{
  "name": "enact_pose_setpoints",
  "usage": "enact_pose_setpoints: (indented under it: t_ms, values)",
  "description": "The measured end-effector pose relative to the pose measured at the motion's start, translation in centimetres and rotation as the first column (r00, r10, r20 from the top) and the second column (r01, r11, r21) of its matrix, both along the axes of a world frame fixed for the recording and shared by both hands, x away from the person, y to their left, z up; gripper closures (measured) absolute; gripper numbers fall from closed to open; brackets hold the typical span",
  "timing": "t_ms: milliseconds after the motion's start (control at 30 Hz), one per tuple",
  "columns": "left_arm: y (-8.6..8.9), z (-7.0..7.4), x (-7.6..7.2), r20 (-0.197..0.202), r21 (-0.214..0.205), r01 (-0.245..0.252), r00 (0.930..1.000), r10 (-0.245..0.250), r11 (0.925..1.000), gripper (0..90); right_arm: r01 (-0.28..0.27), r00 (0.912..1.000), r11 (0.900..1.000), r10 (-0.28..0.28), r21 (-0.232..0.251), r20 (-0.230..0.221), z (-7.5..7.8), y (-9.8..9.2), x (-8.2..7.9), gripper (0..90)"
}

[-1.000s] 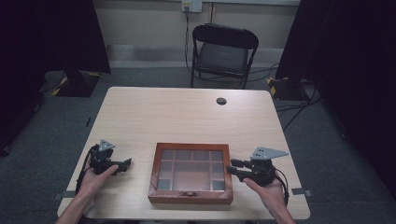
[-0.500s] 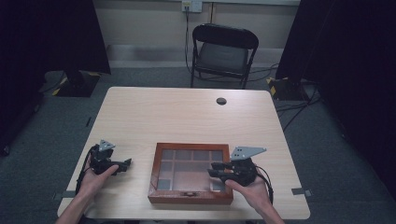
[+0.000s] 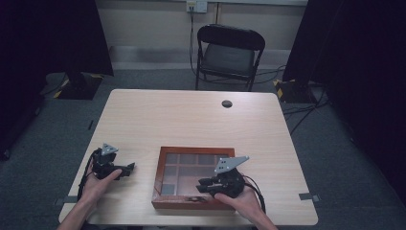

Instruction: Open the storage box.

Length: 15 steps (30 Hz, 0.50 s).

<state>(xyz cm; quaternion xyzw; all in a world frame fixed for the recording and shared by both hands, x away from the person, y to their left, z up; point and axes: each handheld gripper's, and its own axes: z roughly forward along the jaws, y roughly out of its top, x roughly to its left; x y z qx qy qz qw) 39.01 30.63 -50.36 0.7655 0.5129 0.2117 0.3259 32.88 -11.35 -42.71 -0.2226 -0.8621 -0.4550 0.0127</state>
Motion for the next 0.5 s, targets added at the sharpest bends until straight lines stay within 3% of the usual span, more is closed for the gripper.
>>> enact_pose_setpoints:
  t_ms: [267,500]
  values:
    - [0.0,0.0,0.0,0.0,0.0,-0.002,1.0,0.002,1.0,0.0,-0.078,0.9965,0.9969,0.077,-0.015,-0.031,-1.0,1.0,-1.1,76.8]
    - [0.0,0.0,0.0,-0.001,-0.001,-0.004,1.0,0.004,1.0,0.0,-0.096,0.9948,0.9951,0.095,-0.024,-0.037,-1.5,1.5,-1.3,81.0]
